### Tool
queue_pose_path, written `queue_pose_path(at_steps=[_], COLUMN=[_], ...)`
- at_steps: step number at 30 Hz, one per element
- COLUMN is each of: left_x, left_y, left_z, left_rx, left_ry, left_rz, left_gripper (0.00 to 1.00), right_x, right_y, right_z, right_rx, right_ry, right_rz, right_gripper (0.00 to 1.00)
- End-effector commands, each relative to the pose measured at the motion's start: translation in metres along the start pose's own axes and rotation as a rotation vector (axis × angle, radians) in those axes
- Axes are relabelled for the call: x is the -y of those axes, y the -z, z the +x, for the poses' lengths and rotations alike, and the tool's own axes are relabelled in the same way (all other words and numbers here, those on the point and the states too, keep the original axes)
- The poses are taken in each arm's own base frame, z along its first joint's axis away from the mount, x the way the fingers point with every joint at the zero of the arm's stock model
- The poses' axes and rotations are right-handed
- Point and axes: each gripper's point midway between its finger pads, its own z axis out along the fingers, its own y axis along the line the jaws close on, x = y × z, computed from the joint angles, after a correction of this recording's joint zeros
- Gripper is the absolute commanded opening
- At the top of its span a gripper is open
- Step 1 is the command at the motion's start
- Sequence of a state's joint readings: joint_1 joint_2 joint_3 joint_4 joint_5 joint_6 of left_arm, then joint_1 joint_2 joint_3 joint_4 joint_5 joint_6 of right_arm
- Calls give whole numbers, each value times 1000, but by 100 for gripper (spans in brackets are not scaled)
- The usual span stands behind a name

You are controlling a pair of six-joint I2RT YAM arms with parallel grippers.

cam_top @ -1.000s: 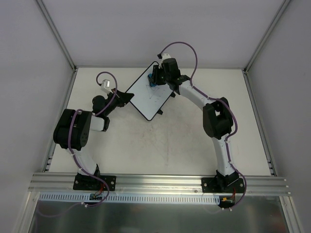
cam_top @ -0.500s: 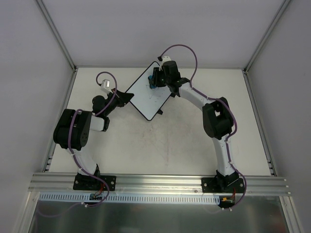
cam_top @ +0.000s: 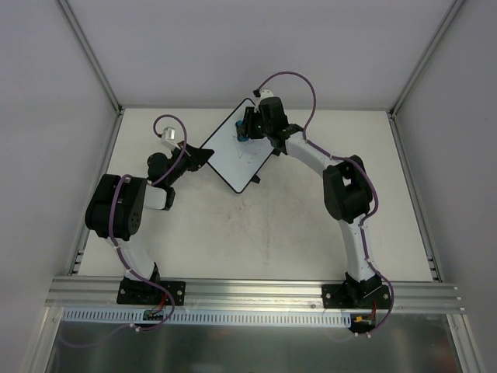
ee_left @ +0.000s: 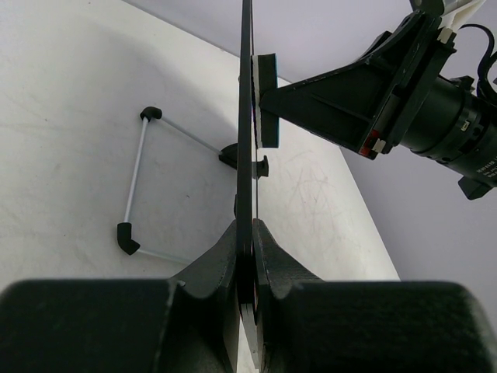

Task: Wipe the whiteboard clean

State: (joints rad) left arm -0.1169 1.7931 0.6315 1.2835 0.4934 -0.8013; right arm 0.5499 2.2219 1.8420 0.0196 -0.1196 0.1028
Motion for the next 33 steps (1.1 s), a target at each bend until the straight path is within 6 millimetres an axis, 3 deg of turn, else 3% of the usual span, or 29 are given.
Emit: queue_pose_path(at_steps=[1, 8, 9, 14, 23, 33], left_x=[13, 13, 14, 14, 15, 19], left_y=[-5, -5, -4, -4, -4, -7], left_z=[-13, -12, -13, -12, -12, -9], left_rx=[39, 38, 39, 39, 38, 14], left_ry=[-83, -80, -81, -78, -78, -84], left_rz=[66, 67, 68, 68, 76, 91], left_gripper=[0, 0, 0, 0, 0, 0], right_x=[7, 46, 53, 68, 68, 37], right_y=[-5, -5, -2, 1, 1, -6], right_z=[-14, 3, 14, 25, 26, -9], right_rx=[36, -12, -45, -63, -75, -27], right_ry=[-94, -222, -230, -260, -286, -174], right_rz=[-5, 85, 116, 163, 142, 48], right_gripper=[0, 0, 0, 0, 0, 0])
